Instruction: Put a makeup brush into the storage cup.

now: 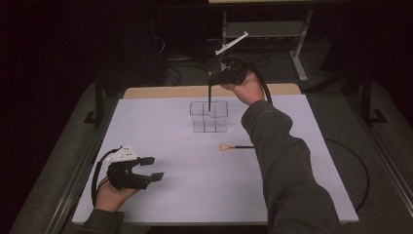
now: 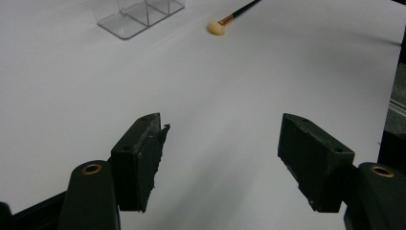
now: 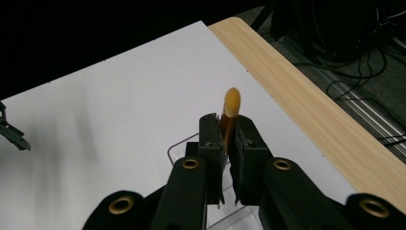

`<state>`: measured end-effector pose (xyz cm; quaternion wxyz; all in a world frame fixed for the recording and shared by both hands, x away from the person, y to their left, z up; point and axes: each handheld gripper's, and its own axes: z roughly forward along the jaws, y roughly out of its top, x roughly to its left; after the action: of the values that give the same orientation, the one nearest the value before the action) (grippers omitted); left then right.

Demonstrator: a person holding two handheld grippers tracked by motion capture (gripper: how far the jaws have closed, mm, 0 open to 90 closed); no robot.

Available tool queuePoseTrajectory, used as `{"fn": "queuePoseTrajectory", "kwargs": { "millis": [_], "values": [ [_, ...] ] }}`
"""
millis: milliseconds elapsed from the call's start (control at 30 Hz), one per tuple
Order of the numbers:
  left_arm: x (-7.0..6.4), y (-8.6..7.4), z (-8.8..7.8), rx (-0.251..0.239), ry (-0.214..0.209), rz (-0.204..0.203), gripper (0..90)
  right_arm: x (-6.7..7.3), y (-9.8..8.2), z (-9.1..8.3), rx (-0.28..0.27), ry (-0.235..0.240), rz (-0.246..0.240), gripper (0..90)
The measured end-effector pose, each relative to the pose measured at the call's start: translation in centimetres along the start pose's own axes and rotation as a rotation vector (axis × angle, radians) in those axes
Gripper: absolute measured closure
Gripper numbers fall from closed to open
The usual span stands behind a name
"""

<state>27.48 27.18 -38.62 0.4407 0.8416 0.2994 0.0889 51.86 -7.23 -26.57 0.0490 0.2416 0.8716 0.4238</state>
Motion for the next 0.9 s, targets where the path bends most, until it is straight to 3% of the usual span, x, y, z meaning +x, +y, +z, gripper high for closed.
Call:
{"fn": "queuePoseTrajectory", "kwargs": {
  "millis": [500, 633, 733, 900],
  "values": [
    [-0.10, 0.07, -0.02, -0.004, -0.004, -0.005, 30.9, -0.16, -0.42, 0.50, -0.004, -0.015, 0.025, 83.0],
    [-0.09, 0.08, -0.02, -0.003, -0.003, -0.005, 30.8, -0.07, -0.55, 0.59, -0.003, -0.007, 0.057, 83.0],
    [-0.03, 0.13, -0.04, -0.004, -0.001, 0.002, 30.7, -0.15, -0.70, 0.76, 0.000, -0.013, 0.042, 83.0],
    [-0.04, 0.12, -0.23, -0.005, 0.001, -0.003, 30.6, -0.06, -0.79, 0.95, 0.004, -0.014, 0.057, 83.0]
  ]
}}
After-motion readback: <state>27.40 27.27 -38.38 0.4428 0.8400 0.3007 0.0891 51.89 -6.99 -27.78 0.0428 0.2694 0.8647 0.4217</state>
